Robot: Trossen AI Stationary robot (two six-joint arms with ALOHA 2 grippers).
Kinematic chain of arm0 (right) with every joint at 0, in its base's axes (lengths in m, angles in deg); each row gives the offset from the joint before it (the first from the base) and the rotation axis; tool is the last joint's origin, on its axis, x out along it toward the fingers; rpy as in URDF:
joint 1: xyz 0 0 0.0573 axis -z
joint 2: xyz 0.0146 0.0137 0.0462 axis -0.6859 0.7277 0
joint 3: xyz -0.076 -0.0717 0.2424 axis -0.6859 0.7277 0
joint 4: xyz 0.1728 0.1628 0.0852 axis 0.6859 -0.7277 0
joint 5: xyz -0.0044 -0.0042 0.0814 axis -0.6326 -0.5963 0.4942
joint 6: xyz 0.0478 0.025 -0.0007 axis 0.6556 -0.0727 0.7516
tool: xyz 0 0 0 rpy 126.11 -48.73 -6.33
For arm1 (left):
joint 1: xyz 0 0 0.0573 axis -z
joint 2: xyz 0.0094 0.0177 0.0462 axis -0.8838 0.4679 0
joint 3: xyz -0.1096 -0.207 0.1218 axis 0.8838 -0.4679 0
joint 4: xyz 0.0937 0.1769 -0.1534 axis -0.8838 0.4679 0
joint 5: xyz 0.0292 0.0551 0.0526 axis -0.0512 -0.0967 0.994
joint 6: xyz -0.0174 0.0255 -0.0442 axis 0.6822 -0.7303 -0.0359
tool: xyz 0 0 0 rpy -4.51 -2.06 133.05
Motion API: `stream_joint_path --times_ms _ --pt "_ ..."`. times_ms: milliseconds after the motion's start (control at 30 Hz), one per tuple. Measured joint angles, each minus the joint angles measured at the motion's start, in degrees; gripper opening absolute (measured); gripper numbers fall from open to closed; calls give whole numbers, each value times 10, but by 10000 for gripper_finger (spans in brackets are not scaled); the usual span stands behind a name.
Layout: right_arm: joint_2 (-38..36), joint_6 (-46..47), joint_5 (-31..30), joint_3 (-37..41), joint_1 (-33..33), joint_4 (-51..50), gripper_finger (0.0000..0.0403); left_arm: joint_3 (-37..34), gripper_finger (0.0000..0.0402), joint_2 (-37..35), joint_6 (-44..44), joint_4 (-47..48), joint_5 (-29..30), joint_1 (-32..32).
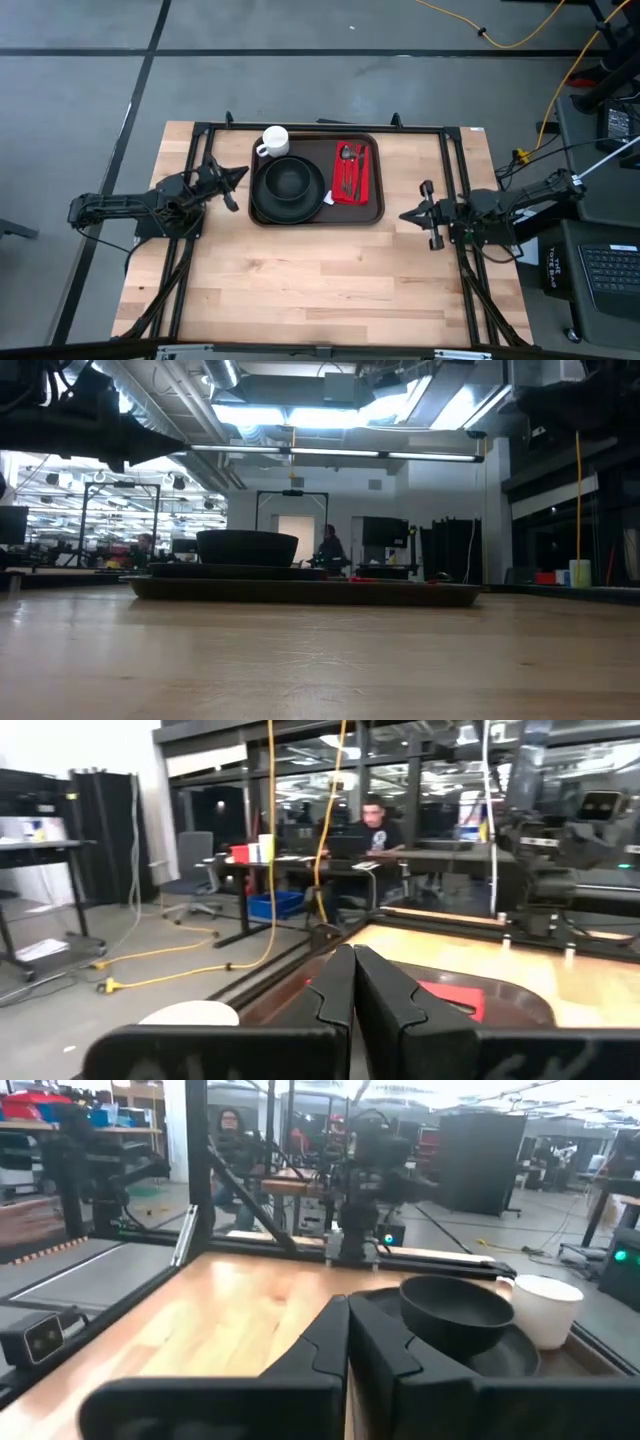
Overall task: Set up tray
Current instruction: Return to Home Position
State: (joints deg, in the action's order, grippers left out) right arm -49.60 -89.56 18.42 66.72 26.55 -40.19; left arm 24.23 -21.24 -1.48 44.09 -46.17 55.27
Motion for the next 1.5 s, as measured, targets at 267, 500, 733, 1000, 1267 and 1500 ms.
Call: stream_joint_path --times_ms 267,500,733,1000,1267,1500 --pt "0 -9 114 5 0 -2 6 0 3 0 1 0 8 0" --pt "0 75 119 5 0 -3 27 0 3 0 1 0 8 0" --pt "0 104 120 5 0 -4 48 0 3 0 1 0 8 0" --pt "-43 31 140 21 -11 -15 47 0 3 0 2 0 8 0" --pt "-167 16 135 56 -11 -85 48 0 3 0 2 -1 8 0" --pt "-170 16 135 56 -11 -125 46 0 3 0 2 0 8 0"
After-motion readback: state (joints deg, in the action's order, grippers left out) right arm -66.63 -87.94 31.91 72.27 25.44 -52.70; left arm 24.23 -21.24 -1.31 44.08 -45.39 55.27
